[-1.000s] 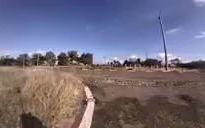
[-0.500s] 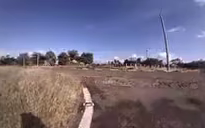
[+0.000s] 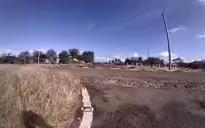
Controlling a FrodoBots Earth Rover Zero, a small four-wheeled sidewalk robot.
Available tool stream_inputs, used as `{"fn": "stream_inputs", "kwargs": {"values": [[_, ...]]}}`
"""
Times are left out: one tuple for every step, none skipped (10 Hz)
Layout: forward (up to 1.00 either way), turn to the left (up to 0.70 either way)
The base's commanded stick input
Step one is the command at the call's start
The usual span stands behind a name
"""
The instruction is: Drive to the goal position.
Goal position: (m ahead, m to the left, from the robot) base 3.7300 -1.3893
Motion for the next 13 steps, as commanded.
{"fn": "stream_inputs", "kwargs": {"values": [[0.45, 0.00], [0.45, 0.00], [0.45, 0.00], [0.45, 0.00], [0.45, 0.00], [0.45, 0.00], [0.45, 0.00], [0.45, 0.00], [0.45, 0.00], [0.45, 0.00], [0.45, 0.00], [0.45, 0.00], [0.45, 0.00]]}}
